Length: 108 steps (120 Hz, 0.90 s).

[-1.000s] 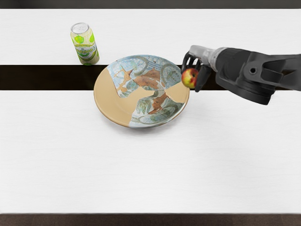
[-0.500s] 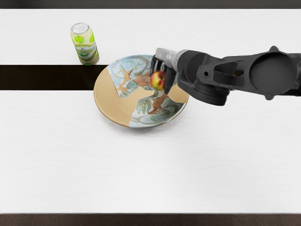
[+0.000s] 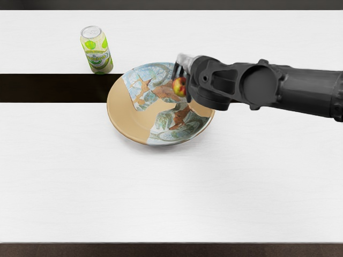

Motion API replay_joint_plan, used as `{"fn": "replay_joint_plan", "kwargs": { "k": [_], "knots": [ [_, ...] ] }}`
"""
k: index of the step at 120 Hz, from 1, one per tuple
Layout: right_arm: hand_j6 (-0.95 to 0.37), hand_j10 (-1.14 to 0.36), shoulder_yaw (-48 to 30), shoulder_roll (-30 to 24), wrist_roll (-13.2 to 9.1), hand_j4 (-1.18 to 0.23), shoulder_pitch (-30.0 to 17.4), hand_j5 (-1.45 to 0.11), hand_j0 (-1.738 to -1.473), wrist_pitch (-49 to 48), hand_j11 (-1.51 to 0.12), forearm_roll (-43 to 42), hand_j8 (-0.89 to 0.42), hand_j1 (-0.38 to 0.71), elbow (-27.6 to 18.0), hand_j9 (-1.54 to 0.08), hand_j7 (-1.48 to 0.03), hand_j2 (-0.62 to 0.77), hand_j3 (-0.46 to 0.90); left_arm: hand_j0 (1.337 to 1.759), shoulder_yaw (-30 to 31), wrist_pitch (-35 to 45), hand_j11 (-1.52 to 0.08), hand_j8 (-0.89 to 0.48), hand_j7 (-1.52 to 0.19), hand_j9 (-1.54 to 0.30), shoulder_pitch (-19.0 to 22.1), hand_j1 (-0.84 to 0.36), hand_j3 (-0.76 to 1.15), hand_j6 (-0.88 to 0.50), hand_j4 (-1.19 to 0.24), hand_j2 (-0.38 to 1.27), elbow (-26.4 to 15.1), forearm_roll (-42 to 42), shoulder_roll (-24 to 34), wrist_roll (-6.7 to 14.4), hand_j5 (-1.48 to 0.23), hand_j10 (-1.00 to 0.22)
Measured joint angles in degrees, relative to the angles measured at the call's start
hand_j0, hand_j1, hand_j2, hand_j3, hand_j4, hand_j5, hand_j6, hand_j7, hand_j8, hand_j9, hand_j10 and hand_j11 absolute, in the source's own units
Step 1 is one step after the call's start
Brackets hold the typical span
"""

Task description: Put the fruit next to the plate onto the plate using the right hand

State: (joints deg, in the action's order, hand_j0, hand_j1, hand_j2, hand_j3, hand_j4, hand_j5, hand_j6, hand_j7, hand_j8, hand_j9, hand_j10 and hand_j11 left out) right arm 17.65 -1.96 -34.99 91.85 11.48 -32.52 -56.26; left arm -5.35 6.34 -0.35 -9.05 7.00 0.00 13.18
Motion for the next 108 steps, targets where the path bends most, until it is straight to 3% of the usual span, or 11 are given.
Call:
{"fn": "replay_joint_plan", "kwargs": {
  "k": [18,33,43,54,67,86,97,108],
  "knots": [
    [-0.18,-0.25,-0.3,0.8,0.0,-0.24,0.1,-0.33,-1.656,-0.1,-0.33,0.0,-0.22,-0.17,0.8,-0.33,-0.33,0.05,0.0,1.658,0.0,0.0,-0.02,-0.01,-0.02,-0.02,0.0,0.33,0.0,-0.01,-0.01,0.0,0.0,0.0,0.0,0.0,-0.02,-0.01],
    [-0.1,-0.13,-3.8,1.4,0.0,-0.13,0.1,-0.18,-1.657,-2.1,-0.18,4.9,-0.12,-0.25,1.1,-0.18,-0.18,0.03,0.0,1.658,0.0,0.0,-0.02,-0.01,-0.02,-0.02,0.0,0.33,0.0,-0.01,-0.01,0.0,0.0,0.0,0.0,0.0,-0.02,-0.01],
    [-0.07,-0.09,-10.9,1.4,0.0,-0.09,-1.5,-0.12,-1.657,-6.0,-0.12,9.0,-0.08,-0.29,1.3,-0.12,-0.12,0.02,0.0,1.658,0.0,0.0,-0.02,-0.01,-0.02,-0.02,0.0,0.33,0.0,-0.01,-0.01,0.0,0.0,0.0,0.0,0.0,-0.02,-0.01],
    [-0.04,-0.06,-29.5,1.6,0.0,-0.06,-9.3,-0.08,-1.658,-16.0,-0.08,12.5,-0.05,-0.31,1.4,-0.08,-0.07,0.01,0.0,1.658,0.0,0.0,-0.02,-0.01,-0.02,-0.02,0.0,0.33,0.0,-0.01,-0.01,0.0,0.0,0.0,0.0,0.0,-0.02,-0.01],
    [-0.03,-0.03,-43.8,0.0,0.0,-0.03,-17.7,-0.04,-1.658,-32.2,-0.05,27.4,-0.03,-0.33,1.8,-0.05,-0.04,0.01,0.0,1.658,0.0,0.0,-0.02,-0.01,-0.02,-0.02,0.0,0.33,0.0,-0.01,-0.01,0.0,0.0,0.0,0.0,0.0,-0.02,-0.01],
    [-0.01,-0.02,-49.6,-3.7,0.0,-0.01,-27.8,-0.02,-1.658,-43.4,-0.02,45.4,-0.01,-0.34,-3.1,-0.02,-0.02,0.0,0.0,1.658,0.0,0.0,-0.02,-0.01,-0.02,-0.02,0.0,0.33,0.0,-0.01,-0.01,0.0,0.0,0.0,0.0,0.0,-0.02,-0.01],
    [-0.01,-0.01,-50.4,-13.1,0.0,-0.01,-32.8,-0.01,-1.658,-45.2,-0.01,54.0,-0.01,-0.34,-11.4,-0.01,-0.01,0.0,0.0,1.658,0.0,0.0,-0.02,-0.01,-0.02,-0.02,0.0,0.33,0.0,-0.01,-0.01,0.0,0.0,0.0,0.0,0.0,-0.02,-0.01],
    [0.0,-0.01,-50.8,-22.2,0.0,-0.01,-37.7,-0.01,-1.658,-45.9,-0.01,58.3,-0.01,-0.34,-16.7,-0.01,-0.01,0.0,0.0,1.658,0.0,0.0,-0.02,-0.01,-0.02,-0.02,0.0,0.33,0.0,-0.01,-0.01,0.0,0.0,0.0,0.0,0.0,-0.02,-0.01]
  ]
}}
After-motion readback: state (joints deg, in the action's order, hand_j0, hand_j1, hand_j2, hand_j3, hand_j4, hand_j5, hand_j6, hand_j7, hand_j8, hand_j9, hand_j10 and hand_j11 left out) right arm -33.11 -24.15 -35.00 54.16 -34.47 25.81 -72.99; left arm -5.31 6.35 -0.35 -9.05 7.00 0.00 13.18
